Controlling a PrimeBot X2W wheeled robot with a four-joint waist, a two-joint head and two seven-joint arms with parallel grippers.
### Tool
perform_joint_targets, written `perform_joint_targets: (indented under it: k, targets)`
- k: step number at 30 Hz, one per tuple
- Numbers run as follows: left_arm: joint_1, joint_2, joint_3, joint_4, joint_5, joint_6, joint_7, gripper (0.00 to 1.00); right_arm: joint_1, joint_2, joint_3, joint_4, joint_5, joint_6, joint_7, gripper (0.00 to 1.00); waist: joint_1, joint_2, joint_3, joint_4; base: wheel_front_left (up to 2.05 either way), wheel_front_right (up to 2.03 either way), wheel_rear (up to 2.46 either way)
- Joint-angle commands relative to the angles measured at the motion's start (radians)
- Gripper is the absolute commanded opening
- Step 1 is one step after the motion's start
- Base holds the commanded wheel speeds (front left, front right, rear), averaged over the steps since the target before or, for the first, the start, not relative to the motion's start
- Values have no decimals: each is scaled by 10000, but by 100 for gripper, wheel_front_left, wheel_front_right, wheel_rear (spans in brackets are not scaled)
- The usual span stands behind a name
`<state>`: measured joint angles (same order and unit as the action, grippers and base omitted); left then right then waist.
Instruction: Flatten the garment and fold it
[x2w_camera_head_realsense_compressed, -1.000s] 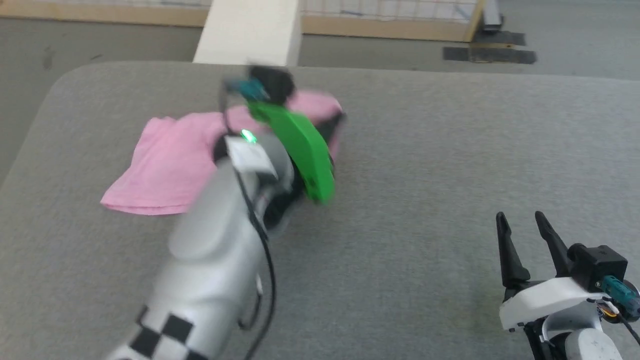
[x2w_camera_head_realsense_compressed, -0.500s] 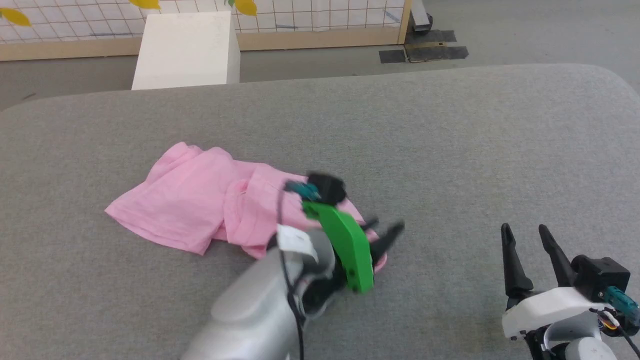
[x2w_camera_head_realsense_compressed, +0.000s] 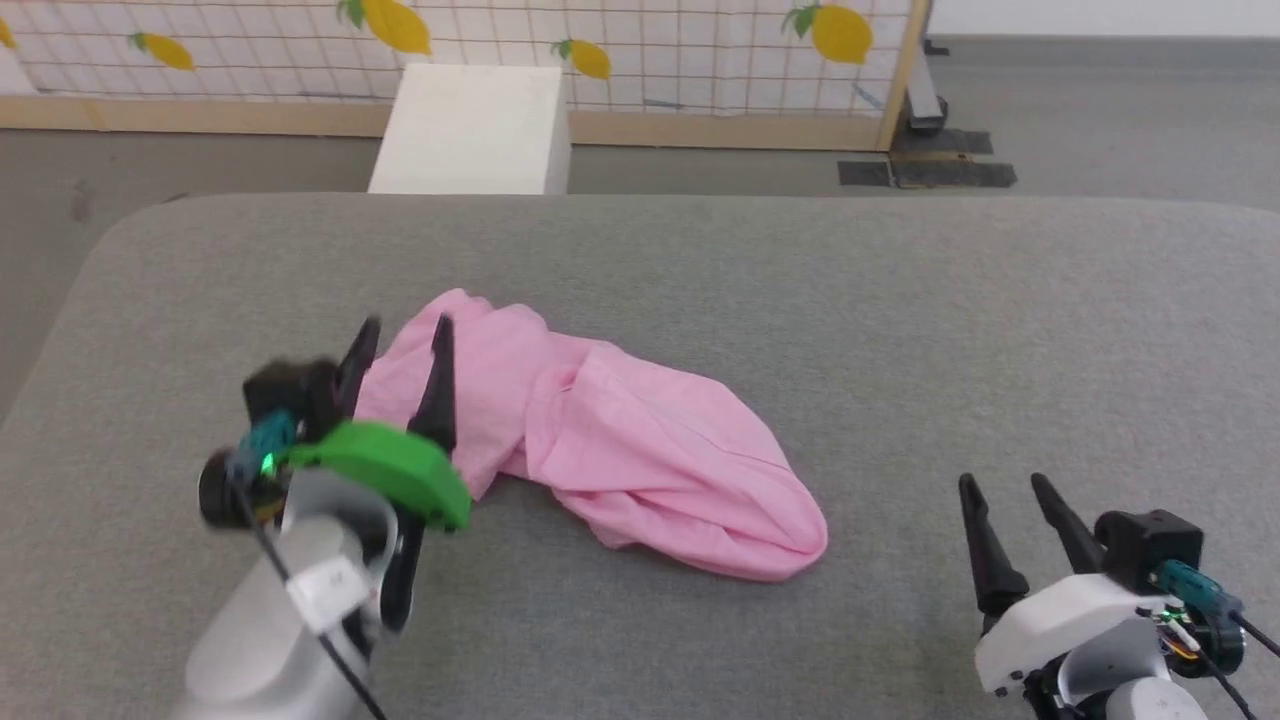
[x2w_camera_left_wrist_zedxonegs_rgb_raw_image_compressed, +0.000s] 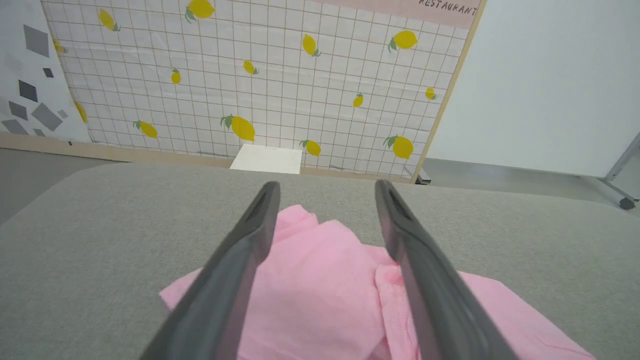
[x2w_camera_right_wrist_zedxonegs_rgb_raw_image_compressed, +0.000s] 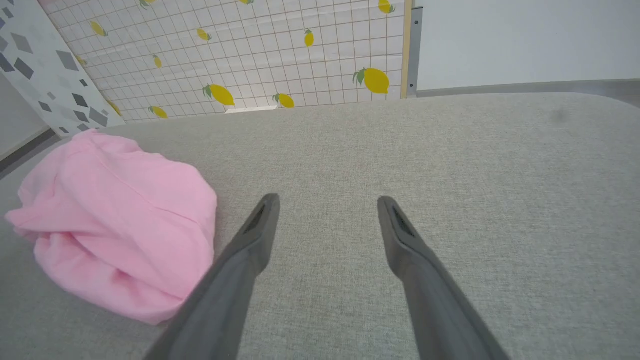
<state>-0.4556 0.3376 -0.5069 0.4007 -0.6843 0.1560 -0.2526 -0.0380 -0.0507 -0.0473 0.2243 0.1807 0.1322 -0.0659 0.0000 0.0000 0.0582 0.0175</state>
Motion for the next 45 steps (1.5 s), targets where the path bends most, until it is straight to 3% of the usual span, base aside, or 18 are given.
perform_joint_targets:
  k: [1, 4, 8, 14, 19, 20, 21, 23, 27, 34, 38, 43, 44, 45]
  targets:
    - [524, -43, 164, -212, 144, 193, -71, 100, -108, 5, 91, -3, -35, -15, 277, 100, 0, 0, -38, 236, 0, 0, 0]
    - [1416, -183, 771, -869, 324, 458, -85, 100, -654, 5, 547, -27, -137, -15, 1171, 100, 0, 0, 61, 406, 0, 0, 0]
    - [2301, -514, 1338, -1572, 635, 527, -88, 100, -2100, 5, 1885, 192, -226, -15, 2686, 100, 0, 0, 347, 682, 0, 0, 0]
    - [2615, -1110, 1645, -1966, 1119, 311, -90, 100, -4659, -102, 4419, 1792, 165, -15, 5326, 100, 0, 0, 949, 1317, 0, 0, 0]
    - [2414, -1458, 1757, -1884, 1459, 67, -90, 100, -5808, -365, 5555, 3229, -15, -15, 6240, 100, 0, 0, 1312, 1712, 0, 0, 0]
    - [2334, -1639, 1868, -1775, 1628, -57, -90, 100, -6044, -335, 5771, 3900, 152, -15, 6247, 23, 0, 0, 1362, 1798, 0, 0, 0]
    - [2332, -1677, 1904, -1740, 1671, -92, -90, 100, -6086, -317, 5794, 3992, 251, -15, 6113, 0, 0, 0, 1341, 1797, 0, 0, 0]
    - [2367, -1726, 2031, -1684, 1743, -152, -90, 100, -6157, -282, 5742, 4109, 590, -15, 5763, 0, 0, 0, 1264, 1713, 0, 0, 0]
    - [2454, -1799, 2224, -1578, 1855, -303, -91, 100, -6266, -489, 4692, 4021, 1141, -15, 4616, 0, 0, 0, 1003, 1501, 0, 0, 0]
    - [2614, -1883, 2420, -1436, 1959, -510, -91, 100, -5142, -1451, 1063, 2993, 1237, -15, 3312, 0, 0, 0, 574, 1106, 0, 0, 0]
    - [2744, -1893, 2464, -1337, 1944, -590, -91, 100, -3520, -1553, -737, 2286, 837, -15, 3903, 0, 0, 0, 430, 938, 0, 0, 0]
    - [2891, -1944, 2465, -1147, 1850, -649, -88, 100, -1531, -907, -824, 1090, 1202, -15, 5409, 0, 0, 0, 349, 796, 0, 0, 0]
    - [2913, -1951, 2460, -1109, 1824, -658, -88, 100, -1262, -789, -758, 717, 1340, -15, 5539, 20, 0, 0, 346, 768, 0, 0, 0]
    - [2917, -1953, 2452, -1088, 1814, -665, -88, 100, -1100, -721, -738, 383, 1412, -15, 5480, 55, 0, 0, 358, 755, 0, 0, 0]
